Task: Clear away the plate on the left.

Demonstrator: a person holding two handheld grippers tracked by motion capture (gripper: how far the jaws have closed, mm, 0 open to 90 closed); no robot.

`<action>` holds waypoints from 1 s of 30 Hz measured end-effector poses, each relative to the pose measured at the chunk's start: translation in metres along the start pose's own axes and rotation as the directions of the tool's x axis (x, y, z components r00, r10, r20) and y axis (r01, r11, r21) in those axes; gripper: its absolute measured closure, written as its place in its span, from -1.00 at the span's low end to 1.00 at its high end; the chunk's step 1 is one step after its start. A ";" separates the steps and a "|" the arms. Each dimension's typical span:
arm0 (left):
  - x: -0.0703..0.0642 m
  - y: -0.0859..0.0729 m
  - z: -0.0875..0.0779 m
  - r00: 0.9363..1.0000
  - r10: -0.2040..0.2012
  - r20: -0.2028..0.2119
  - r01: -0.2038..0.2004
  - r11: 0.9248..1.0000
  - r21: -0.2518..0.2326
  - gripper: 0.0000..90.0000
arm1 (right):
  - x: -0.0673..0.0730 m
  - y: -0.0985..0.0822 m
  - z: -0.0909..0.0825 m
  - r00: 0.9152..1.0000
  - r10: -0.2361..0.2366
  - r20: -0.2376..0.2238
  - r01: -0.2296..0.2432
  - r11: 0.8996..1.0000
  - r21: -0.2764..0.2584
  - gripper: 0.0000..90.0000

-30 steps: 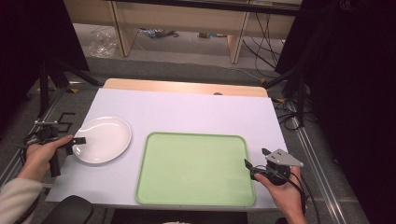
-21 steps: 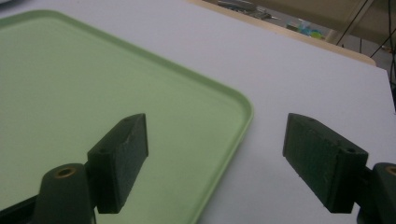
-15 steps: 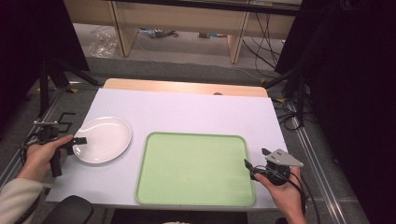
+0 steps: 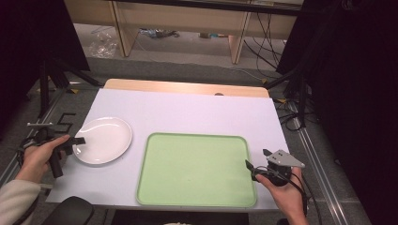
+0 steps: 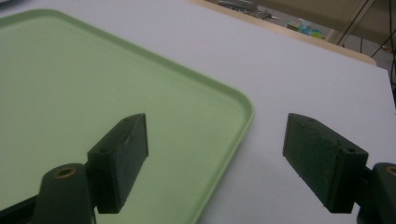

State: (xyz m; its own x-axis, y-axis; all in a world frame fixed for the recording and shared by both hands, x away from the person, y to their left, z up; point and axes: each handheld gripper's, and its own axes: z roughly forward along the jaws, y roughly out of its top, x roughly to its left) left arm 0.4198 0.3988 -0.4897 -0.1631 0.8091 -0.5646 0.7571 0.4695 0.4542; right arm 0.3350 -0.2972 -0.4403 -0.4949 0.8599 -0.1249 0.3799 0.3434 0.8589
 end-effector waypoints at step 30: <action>0.016 -0.001 -0.002 0.997 -0.038 0.064 0.039 0.999 -0.013 0.74 | 0.000 0.000 0.000 1.000 -0.002 0.002 0.002 1.000 0.000 -0.48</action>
State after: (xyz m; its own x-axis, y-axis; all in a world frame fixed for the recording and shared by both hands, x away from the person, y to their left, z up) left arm 0.4153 0.4121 -0.4981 -0.1515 0.7663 -0.6243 0.7418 0.5056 0.4406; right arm 0.3353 -0.2971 -0.4402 -0.4944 0.8598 -0.1274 0.3791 0.3452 0.8585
